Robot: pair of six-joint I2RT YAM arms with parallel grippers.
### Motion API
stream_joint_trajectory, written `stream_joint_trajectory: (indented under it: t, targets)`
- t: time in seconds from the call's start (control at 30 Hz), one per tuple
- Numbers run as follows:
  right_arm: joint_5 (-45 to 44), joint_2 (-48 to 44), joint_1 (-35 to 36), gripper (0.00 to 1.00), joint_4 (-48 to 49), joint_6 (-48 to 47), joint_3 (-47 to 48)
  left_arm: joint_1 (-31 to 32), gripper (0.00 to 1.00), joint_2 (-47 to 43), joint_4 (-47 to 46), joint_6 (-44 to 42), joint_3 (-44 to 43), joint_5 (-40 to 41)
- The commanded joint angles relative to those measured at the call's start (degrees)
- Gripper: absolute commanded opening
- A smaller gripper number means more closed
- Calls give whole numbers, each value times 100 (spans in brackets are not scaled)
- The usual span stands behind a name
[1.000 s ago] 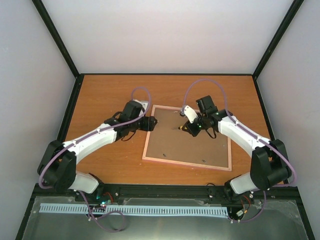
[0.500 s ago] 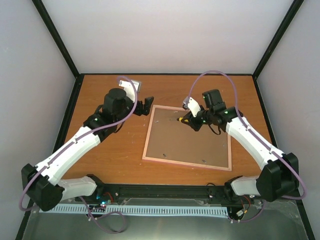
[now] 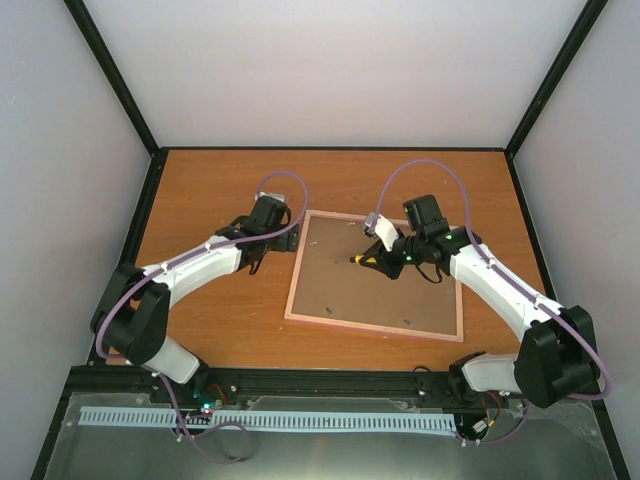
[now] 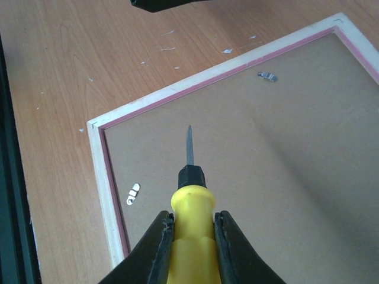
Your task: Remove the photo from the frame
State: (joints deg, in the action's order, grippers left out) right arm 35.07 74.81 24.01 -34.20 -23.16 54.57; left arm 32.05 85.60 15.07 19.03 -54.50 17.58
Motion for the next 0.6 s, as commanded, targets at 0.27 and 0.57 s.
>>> stream_joint_trajectory:
  t: [0.27,0.57]
  targets:
    - [-54,68,-46,3,184,-167,-16,-59,100,-2159,-2271,-1096,1152,-3420]
    - [273,175,-55,4,32,-322,10,305,85,-1149,-1468,-1982,651,-5684]
